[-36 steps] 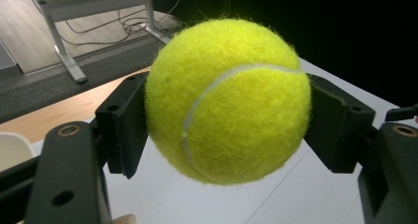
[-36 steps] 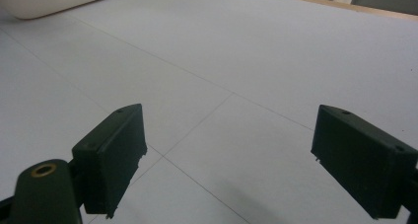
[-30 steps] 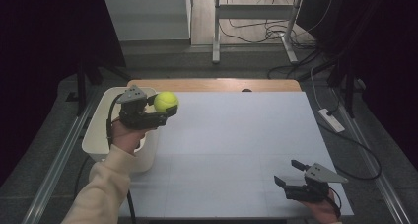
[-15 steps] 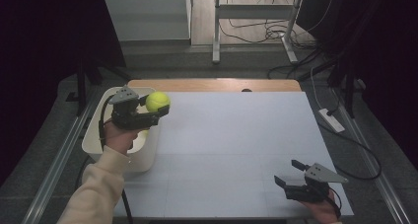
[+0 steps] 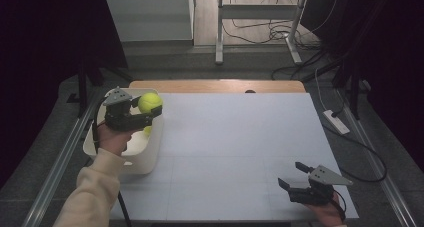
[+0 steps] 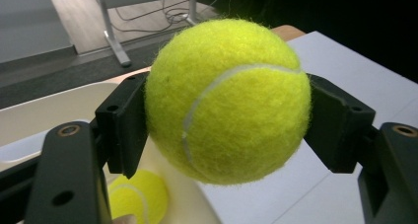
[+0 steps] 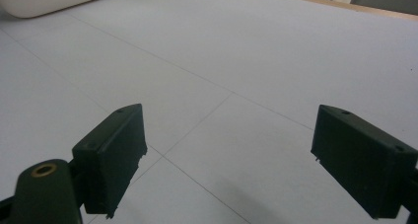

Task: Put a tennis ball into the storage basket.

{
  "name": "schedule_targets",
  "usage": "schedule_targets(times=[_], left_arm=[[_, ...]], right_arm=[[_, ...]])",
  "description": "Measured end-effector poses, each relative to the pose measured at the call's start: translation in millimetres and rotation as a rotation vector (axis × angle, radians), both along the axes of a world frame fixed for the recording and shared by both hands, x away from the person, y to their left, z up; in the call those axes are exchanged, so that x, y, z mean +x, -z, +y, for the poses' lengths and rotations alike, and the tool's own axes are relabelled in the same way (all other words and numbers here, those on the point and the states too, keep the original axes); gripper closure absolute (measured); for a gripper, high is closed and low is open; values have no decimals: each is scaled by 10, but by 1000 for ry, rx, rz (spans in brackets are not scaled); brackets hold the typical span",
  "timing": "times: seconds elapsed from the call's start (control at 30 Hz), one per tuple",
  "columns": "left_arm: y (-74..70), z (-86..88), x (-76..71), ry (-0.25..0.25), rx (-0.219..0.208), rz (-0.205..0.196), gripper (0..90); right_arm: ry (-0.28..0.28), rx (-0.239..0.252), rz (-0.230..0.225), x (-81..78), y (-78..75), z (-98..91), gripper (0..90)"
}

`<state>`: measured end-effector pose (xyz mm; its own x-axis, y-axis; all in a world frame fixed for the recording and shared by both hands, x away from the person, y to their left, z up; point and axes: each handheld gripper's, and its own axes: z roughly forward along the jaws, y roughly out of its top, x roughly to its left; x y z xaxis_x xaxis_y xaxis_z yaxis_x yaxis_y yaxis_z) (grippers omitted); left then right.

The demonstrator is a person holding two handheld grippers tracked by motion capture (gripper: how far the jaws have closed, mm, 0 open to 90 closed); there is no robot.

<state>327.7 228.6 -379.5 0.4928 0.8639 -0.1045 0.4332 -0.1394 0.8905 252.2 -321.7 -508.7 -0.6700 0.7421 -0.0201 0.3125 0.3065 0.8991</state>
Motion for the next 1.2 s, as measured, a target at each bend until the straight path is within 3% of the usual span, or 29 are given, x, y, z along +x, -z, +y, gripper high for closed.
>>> schedule_targets(times=[0.27,0.5,1.07,1.2], left_arm=[[60,165,37,-55,2,21,268],[148,290,75,-102,28,53,268],[254,466,206,-186,51,125,265],[279,490,242,-197,83,147,265]], right_arm=[[-3,2,0,5,3,1,131],[-3,-2,-2,1,2,7,131],[-3,-4,0,3,4,6,132],[-4,-4,1,4,7,5,132]])
